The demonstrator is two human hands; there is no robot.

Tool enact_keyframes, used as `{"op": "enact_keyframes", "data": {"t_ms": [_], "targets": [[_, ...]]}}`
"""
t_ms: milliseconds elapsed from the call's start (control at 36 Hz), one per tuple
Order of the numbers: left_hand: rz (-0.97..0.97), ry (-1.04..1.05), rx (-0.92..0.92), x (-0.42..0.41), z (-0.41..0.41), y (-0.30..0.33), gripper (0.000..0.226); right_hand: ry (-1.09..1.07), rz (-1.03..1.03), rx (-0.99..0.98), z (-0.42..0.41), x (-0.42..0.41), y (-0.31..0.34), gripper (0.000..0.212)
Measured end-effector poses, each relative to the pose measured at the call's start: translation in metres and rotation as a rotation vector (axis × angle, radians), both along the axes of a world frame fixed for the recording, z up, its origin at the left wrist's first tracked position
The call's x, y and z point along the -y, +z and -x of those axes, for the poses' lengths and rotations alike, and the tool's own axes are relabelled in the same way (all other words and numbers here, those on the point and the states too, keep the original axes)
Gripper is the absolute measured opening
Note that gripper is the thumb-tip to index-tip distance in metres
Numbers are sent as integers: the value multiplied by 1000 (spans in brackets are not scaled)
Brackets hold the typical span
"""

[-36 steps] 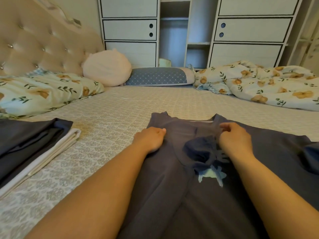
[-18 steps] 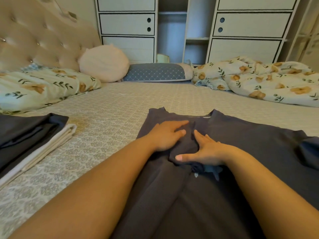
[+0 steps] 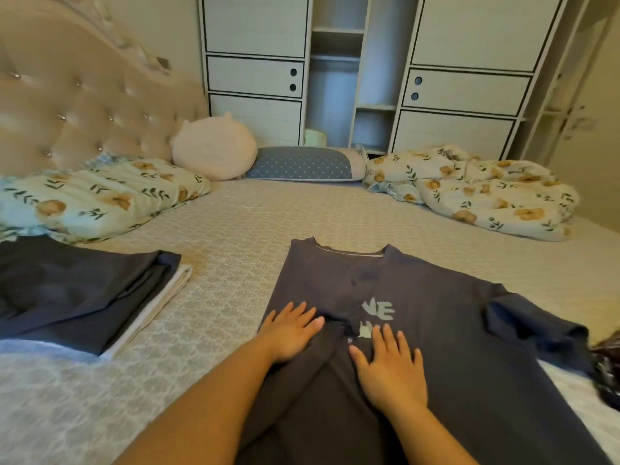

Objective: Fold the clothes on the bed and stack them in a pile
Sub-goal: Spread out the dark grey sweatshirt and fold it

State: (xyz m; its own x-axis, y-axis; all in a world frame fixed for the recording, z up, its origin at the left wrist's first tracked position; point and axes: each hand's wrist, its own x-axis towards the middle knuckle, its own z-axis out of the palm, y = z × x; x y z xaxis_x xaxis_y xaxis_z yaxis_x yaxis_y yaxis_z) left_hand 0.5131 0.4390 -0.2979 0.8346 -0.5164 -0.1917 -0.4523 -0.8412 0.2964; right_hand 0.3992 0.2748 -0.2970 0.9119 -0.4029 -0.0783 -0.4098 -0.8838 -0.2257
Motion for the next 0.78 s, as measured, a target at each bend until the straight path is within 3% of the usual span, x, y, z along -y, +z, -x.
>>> {"op": "enact_keyframes", "data": {"t_ms": [250,333,389,472,556,694,778], "targets": [[-22,89,43,-136,173,5,72,57,-2,-102,167,-72,8,68],[-29,153,132,-174,218,9,77,76,4,-91,205,-102,10,66],[-15,278,217,-191,238,18,62,104,15,-72,224,-121,11,65],[55,494,199,-213,261,34,34,187,11,-68,251,-154,10,63],[-53,503,303,-225,281,43,14,298,-20,-96,274,-178,3,61],[33,372,532,-206,305,83,22,376,-203,-57,289,-188,11,61],[48,326,515,-181,322,102,32,319,-463,13,294,-181,23,49]]}}
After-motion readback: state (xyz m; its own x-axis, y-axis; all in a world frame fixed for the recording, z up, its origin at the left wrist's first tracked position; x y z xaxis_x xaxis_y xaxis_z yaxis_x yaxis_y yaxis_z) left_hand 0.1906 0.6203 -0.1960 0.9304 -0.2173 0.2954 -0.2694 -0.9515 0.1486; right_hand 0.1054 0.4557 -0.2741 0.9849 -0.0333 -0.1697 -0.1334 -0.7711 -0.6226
